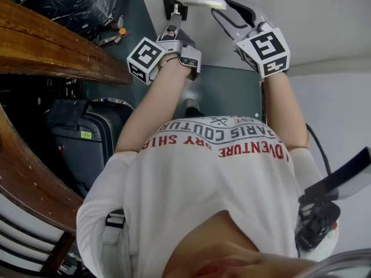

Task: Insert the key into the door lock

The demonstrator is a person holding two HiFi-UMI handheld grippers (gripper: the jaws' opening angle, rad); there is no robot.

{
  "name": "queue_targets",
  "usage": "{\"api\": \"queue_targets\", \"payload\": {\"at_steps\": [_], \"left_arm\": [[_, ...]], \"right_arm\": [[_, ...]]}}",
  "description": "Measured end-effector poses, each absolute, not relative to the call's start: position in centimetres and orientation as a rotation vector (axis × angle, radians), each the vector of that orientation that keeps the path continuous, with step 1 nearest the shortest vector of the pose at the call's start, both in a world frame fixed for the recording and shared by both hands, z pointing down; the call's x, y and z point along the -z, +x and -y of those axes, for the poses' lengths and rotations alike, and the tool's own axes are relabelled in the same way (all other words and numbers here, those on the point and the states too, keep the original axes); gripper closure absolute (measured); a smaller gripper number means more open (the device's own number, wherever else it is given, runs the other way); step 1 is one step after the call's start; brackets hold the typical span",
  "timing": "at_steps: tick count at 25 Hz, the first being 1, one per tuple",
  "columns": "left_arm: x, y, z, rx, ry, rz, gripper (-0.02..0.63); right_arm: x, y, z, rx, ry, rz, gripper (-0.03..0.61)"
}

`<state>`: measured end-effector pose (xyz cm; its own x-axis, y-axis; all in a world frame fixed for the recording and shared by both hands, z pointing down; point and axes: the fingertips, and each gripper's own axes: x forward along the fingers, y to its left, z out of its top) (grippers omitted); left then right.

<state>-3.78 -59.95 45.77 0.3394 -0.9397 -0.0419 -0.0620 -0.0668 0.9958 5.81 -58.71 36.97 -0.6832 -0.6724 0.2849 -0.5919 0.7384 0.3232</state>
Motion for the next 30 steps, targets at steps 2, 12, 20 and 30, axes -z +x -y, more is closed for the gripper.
{"api": "queue_targets", "payload": {"at_steps": [2, 12, 20, 30], "left_arm": [[-45.7, -3.8, 60.1, 0.956, 1.424, 0.976, 0.592], [-45.7, -3.9, 61.1, 0.963, 1.409, 0.969, 0.592], [-45.6, -3.9, 62.0, 0.982, 1.403, 0.953, 0.592], [-44.8, -3.7, 62.5, 0.950, 1.524, 0.976, 0.559]], "right_arm": [[-37.0, 5.8, 58.7, 0.290, 0.974, 2.554, 0.425], [-37.0, 5.6, 58.4, 0.297, 0.961, 2.553, 0.426], [-37.0, 5.6, 58.6, 0.294, 0.959, 2.553, 0.430], [-36.8, 5.9, 58.7, 0.270, 0.983, 2.545, 0.428]]}}
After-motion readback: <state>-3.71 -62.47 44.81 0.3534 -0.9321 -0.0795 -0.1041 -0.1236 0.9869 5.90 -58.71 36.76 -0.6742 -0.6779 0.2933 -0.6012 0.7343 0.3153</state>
